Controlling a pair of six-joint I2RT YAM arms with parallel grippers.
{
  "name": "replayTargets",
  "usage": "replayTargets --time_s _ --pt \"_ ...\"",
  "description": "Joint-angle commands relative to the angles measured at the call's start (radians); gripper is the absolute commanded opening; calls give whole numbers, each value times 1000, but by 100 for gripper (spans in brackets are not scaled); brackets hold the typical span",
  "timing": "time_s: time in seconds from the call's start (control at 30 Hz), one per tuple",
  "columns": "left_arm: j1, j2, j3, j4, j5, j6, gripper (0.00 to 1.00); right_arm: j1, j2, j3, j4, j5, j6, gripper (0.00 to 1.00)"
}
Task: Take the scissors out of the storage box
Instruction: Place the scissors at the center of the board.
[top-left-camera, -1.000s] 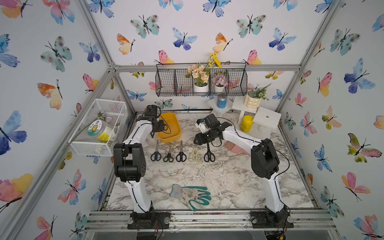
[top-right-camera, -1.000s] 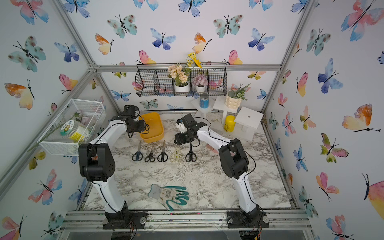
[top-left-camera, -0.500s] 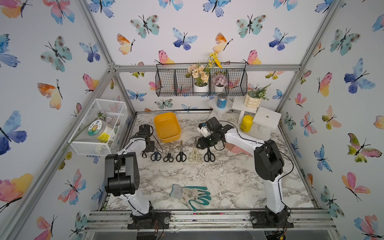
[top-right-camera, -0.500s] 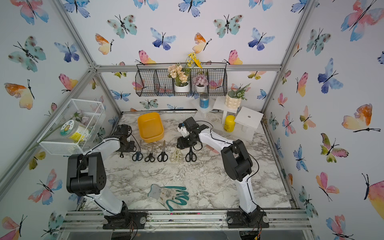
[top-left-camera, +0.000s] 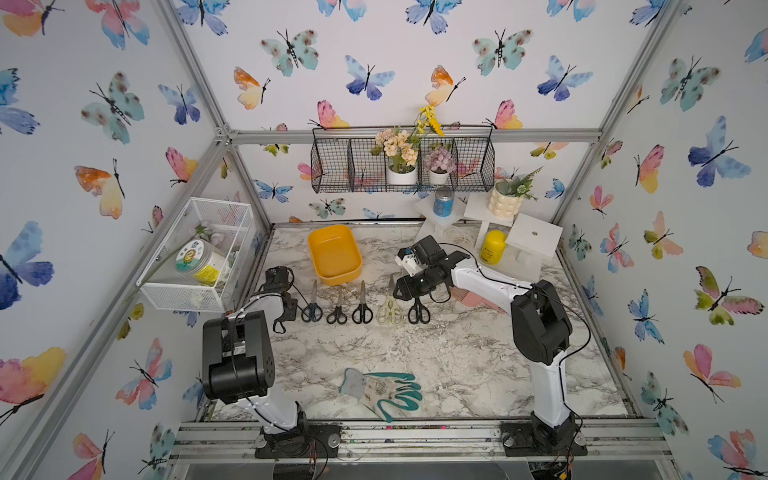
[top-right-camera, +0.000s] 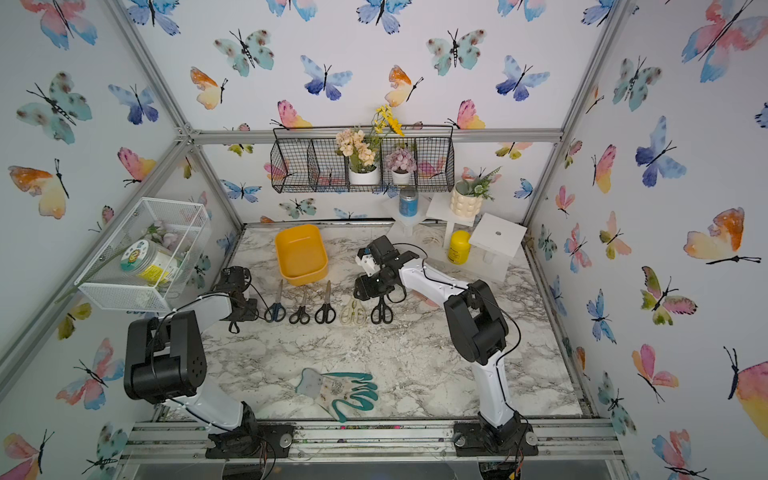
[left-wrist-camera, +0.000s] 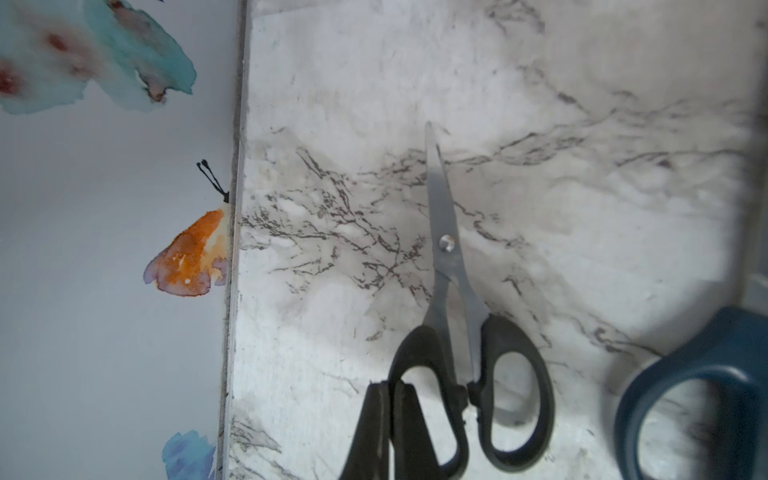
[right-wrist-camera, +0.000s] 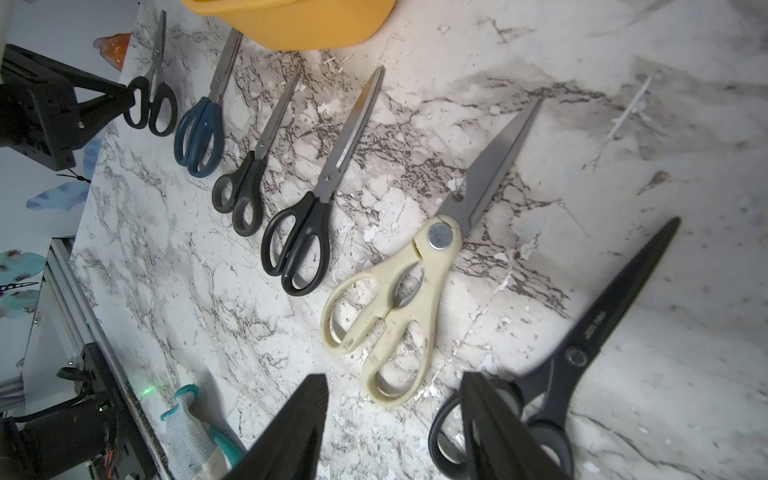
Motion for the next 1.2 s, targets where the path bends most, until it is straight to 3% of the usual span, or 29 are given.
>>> replayTargets --time_s 0.0,0.47,0.57,0.73,0.97,1.07,1.17 --pt "0 10 5 51 -11 57 0 10 -4 23 -10 -24 6 57" --pt "-1 88 34 65 44 188 0 16 8 50 -24 -7 27 57" --pt "0 90 37 72 32 198 10 21 9 47 -20 -3 35 57" --pt "-2 80 50 70 16 199 18 29 10 50 -15 2 47 57" --pt "-2 25 90 47 28 186 23 38 6 50 -16 17 52 57" --pt "-2 -13 104 30 68 158 24 38 -1 52 -20 38 47 57" --pt "-6 -84 101 24 182 87 28 39 -17 58 -19 65 28 60"
